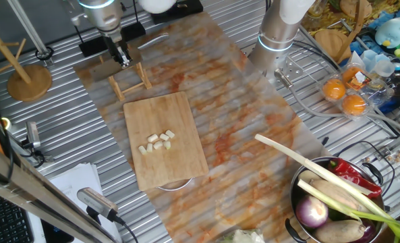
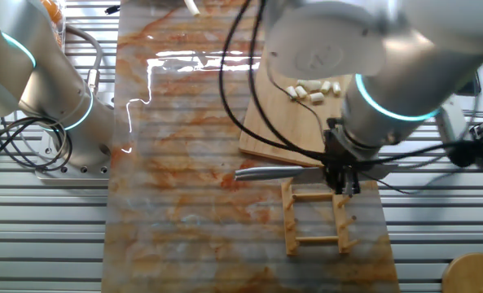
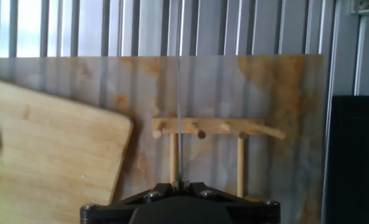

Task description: Chop the scallions

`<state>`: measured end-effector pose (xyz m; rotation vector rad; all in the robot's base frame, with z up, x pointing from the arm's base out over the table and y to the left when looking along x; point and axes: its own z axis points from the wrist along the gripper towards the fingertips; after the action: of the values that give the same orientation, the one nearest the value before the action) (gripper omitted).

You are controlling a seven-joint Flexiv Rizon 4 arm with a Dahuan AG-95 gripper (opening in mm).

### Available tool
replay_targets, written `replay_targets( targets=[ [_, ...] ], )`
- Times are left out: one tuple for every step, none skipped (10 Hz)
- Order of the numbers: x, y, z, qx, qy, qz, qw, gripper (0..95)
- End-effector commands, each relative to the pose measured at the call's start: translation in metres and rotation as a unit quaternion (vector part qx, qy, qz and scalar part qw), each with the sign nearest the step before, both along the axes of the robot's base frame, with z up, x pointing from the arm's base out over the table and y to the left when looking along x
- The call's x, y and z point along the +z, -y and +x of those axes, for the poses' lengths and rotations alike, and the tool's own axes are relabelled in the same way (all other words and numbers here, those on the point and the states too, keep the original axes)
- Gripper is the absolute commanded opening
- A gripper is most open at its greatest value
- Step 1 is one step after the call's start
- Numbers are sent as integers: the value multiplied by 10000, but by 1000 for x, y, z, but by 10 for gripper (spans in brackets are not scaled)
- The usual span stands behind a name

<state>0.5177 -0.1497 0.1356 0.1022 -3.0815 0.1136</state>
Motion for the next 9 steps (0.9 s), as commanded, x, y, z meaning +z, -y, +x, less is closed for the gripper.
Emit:
replay_targets(
  targets=[
    [-7,3,-1,44,-27,34,10000,0],
    [-12,5,-4,50,-18,32,10000,0],
    [-16,5,-4,66,-14,46,10000,0],
    [-17,4,-3,67,-18,43,10000,0],
    [-19,3,-3,46,-37,34,10000,0],
    [-23,-1,-4,40,-62,-8,10000,0],
    [-26,-2,-5,33,-78,-35,10000,0],
    [-29,-2,-7,36,-96,-32,9999,0],
    [-34,0,-11,38,-104,-31,9999,0]
  ],
)
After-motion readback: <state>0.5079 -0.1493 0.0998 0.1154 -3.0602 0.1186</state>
